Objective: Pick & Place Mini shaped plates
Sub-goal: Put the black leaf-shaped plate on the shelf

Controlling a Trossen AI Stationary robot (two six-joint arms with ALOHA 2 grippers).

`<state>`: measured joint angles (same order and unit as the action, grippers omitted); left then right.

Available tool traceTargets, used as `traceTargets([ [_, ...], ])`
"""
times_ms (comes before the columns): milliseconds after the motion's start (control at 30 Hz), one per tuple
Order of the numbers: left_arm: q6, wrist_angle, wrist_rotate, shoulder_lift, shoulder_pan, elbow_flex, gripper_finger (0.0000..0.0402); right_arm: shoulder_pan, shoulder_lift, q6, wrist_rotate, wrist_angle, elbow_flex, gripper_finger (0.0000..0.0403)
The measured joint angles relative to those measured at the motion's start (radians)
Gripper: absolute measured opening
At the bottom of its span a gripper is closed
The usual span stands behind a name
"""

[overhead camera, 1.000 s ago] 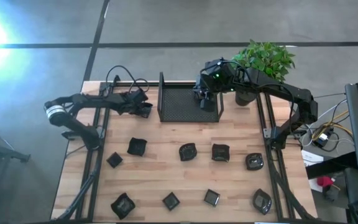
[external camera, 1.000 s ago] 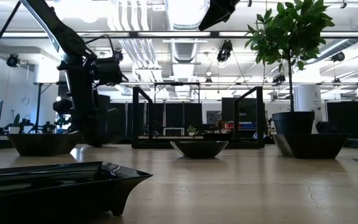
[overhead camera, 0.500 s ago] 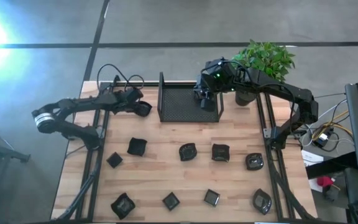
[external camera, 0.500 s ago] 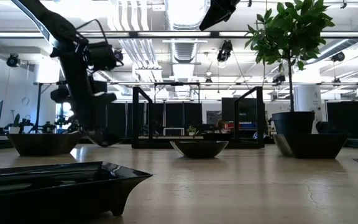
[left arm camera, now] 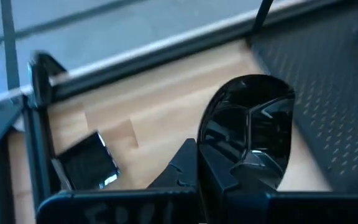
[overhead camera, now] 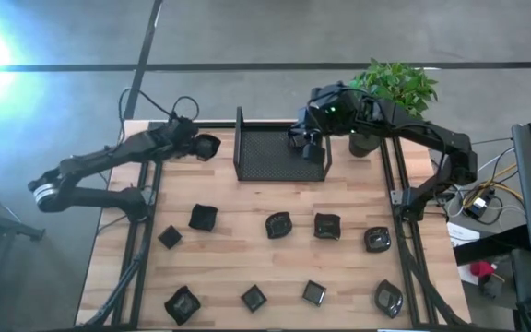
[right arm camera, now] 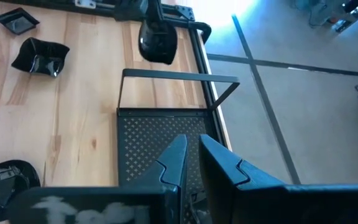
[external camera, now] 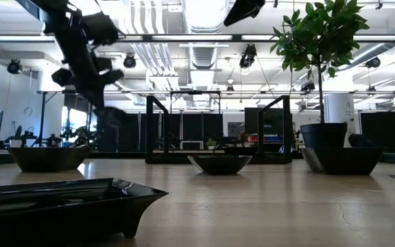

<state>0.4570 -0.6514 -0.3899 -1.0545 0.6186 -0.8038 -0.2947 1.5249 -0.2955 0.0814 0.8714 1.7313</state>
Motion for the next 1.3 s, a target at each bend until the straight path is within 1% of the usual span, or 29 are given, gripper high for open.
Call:
traceTargets([
  [300,-0.077,-0.004,-0.074,-0.016,0.002,-0.176,0.0,0.0,-0.007,0.0,0.0,0.01,0.0,0.0038],
  [533,-0.127,0.007,-0.061,-0.112,0.001,-0.322,0.0,0.0,-0.007,-0.003,-0.001,0.014,0.0,0.0038],
  [633,-0.162,0.008,-0.018,-0.185,0.001,-0.391,0.0,0.0,-0.007,-0.003,-0.001,0.014,0.0,0.0038],
  [833,-0.242,0.012,0.112,-0.351,0.0,-0.554,0.0,-0.001,-0.007,-0.003,-0.003,0.014,0.0,0.0038],
  [967,-0.282,0.013,0.187,-0.453,-0.002,-0.642,0.0,-0.001,-0.008,-0.003,-0.003,0.014,0.0,0.0038],
  [1100,-0.316,0.017,0.237,-0.551,0.0,-0.699,0.0,0.0,-0.01,-0.003,-0.003,0.014,0.0,0.0038],
  [1167,-0.33,0.045,0.271,-0.598,-0.005,-0.712,0.0,0.0,-0.012,-0.003,-0.003,0.015,0.0,0.0038],
  [1300,-0.36,0.076,0.306,-0.681,-0.012,-0.732,0.0,0.0,-0.013,-0.003,-0.002,0.015,0.0,0.0038],
])
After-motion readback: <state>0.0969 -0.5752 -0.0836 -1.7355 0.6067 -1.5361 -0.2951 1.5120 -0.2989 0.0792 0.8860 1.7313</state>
